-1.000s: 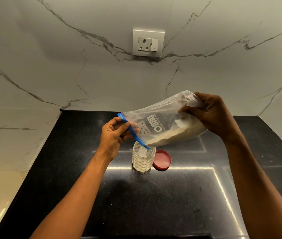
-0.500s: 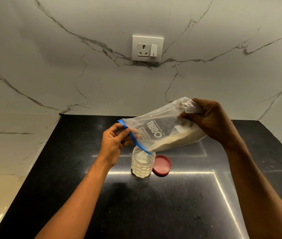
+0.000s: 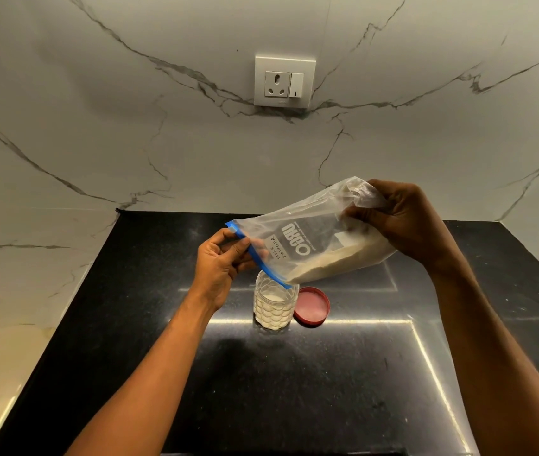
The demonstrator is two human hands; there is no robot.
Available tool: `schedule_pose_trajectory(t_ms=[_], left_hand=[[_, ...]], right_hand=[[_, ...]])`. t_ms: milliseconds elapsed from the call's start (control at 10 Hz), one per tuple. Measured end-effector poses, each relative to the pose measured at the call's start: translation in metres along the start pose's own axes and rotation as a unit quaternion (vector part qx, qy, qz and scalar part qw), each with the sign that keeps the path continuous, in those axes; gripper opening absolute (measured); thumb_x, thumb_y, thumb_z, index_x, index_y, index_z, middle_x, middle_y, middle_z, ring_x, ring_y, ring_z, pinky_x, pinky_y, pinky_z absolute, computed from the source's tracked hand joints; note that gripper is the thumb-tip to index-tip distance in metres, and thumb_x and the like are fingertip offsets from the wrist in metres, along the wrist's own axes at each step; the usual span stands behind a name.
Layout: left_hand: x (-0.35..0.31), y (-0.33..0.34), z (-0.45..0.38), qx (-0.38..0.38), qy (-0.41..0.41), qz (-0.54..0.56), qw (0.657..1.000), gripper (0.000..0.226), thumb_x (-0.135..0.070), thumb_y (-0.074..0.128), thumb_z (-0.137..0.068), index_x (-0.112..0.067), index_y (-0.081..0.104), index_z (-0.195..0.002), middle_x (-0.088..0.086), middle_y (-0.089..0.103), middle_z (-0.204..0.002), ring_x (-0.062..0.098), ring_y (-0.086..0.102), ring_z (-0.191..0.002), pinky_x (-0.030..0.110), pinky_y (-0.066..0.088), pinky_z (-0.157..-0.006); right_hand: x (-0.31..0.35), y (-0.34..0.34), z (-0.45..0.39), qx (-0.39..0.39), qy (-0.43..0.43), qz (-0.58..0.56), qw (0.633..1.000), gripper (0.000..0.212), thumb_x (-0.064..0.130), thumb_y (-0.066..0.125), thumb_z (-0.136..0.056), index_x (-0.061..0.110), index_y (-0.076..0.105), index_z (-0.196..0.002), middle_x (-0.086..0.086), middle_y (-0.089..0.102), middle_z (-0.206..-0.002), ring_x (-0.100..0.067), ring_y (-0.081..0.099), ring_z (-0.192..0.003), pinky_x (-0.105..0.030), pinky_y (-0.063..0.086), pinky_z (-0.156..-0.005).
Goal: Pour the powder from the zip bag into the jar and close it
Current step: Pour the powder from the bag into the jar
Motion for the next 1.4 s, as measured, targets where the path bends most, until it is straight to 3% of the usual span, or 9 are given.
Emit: schedule_pose_trajectory(t_ms=[400,600,800,1100,1300,1400], left_hand=[[0.000,-0.002,0.004,0.000,0.005,0.004,1.000,0.029,-0.014,0.064,-0.089,-0.008,0.064,-0.117,0.014,0.074,-0.116,0.034,0.072,-0.105,0.039,0.063,-0.078],[0.001,-0.005,0.002,-0.001,0.005,0.007,1.000,0.023,-0.003,0.057,-0.097,-0.007,0.063,-0.119,0.017,0.073,-0.117,0.036,0.072,-0.105,0.042,0.063,-0.081],[0.000,-0.003,0.004,-0.004,0.006,0.008,1.000,0.023,-0.005,0.058,-0.096,-0.008,0.064,-0.118,0.015,0.073,-0.117,0.035,0.072,-0.106,0.043,0.063,-0.082],[0.001,-0.004,0.004,-0.009,0.005,0.008,1.000,0.022,-0.005,0.056,-0.097,-0.010,0.065,-0.117,0.015,0.072,-0.120,0.036,0.070,-0.110,0.043,0.063,-0.083],[0.001,-0.004,0.005,-0.011,0.002,0.013,1.000,0.023,-0.006,0.058,-0.096,-0.009,0.064,-0.118,0.014,0.073,-0.118,0.035,0.071,-0.108,0.042,0.063,-0.082],[0.001,-0.005,0.005,-0.014,0.003,0.012,1.000,0.023,-0.005,0.056,-0.097,-0.009,0.063,-0.118,0.015,0.072,-0.119,0.035,0.071,-0.108,0.044,0.063,-0.083]], right_hand=[[0.006,0.001,-0.001,0.005,-0.003,0.004,1.000,0.028,0.020,0.074,-0.086,0.009,0.072,-0.112,-0.003,0.075,-0.103,-0.015,0.072,-0.092,-0.041,0.059,-0.083],[0.010,0.001,-0.002,-0.002,-0.011,0.017,1.000,0.024,0.019,0.075,-0.086,0.013,0.074,-0.109,0.002,0.075,-0.100,-0.010,0.071,-0.091,-0.036,0.058,-0.081],[0.012,0.000,-0.004,0.004,-0.007,0.029,1.000,0.026,0.019,0.074,-0.087,0.012,0.073,-0.111,0.000,0.075,-0.100,-0.013,0.072,-0.088,-0.041,0.059,-0.081],[0.015,0.002,-0.008,0.008,-0.015,0.037,0.999,0.028,0.021,0.075,-0.086,0.012,0.073,-0.113,0.000,0.075,-0.101,-0.010,0.071,-0.090,-0.024,0.053,-0.079],[0.014,0.005,-0.008,0.017,-0.014,0.041,0.999,0.027,0.019,0.074,-0.086,0.011,0.073,-0.112,0.001,0.075,-0.096,-0.001,0.068,-0.077,-0.017,0.050,-0.072],[0.016,0.005,-0.010,0.018,-0.018,0.041,0.999,0.027,0.019,0.075,-0.086,0.011,0.073,-0.111,0.000,0.075,-0.098,-0.006,0.070,-0.083,-0.021,0.053,-0.074]])
Point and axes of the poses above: each hand's wrist, its own z-axis away from the middle knuckle, its own y-axis out of the palm, x = y × z, the point moved 4 cm from there along -z, towards the middle knuckle
